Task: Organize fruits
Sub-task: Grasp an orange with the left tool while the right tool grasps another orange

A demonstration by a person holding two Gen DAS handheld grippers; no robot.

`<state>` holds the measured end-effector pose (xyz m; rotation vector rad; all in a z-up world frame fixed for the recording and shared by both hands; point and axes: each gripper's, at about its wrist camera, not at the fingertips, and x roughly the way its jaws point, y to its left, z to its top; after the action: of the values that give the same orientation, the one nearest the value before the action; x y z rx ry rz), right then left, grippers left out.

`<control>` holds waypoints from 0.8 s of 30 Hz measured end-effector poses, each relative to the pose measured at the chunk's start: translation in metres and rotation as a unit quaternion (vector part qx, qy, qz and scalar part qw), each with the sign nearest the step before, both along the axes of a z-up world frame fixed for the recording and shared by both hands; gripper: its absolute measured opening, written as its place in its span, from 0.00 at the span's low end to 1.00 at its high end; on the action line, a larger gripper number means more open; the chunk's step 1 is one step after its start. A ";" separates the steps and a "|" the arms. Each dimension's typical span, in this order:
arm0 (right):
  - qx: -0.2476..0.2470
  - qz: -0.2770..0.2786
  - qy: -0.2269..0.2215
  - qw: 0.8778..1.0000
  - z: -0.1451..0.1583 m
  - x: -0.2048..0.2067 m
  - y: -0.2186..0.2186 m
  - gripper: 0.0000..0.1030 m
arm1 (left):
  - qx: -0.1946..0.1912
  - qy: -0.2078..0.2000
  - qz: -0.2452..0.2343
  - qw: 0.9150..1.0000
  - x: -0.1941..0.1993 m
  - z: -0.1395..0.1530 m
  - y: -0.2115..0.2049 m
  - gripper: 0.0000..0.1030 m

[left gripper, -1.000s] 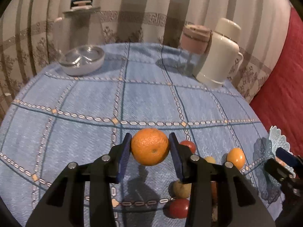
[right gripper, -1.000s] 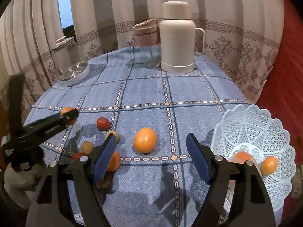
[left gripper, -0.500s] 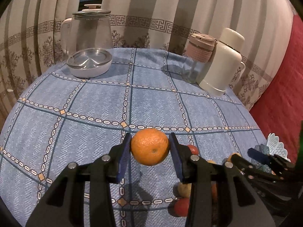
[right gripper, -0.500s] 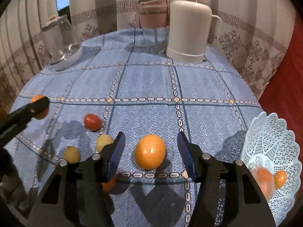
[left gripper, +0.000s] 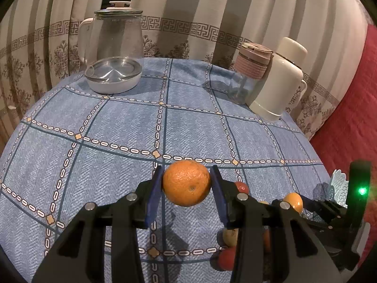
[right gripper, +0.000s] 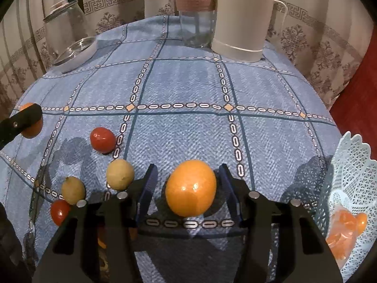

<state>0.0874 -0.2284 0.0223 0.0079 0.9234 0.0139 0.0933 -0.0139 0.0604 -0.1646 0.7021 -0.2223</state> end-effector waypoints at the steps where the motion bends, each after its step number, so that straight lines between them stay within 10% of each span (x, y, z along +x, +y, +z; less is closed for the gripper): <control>1: 0.003 0.001 0.001 1.000 0.000 0.000 0.000 0.49 | 0.000 0.000 0.000 1.000 0.000 0.000 0.000 0.40; 24: 0.016 -0.010 -0.019 1.000 0.015 -0.015 -0.001 0.38 | -0.006 -0.001 0.005 1.000 -0.001 0.002 0.001 0.40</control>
<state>0.0726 -0.2291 0.0370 0.0464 0.8853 0.0103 0.0922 -0.0126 0.0627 -0.1786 0.6973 -0.2173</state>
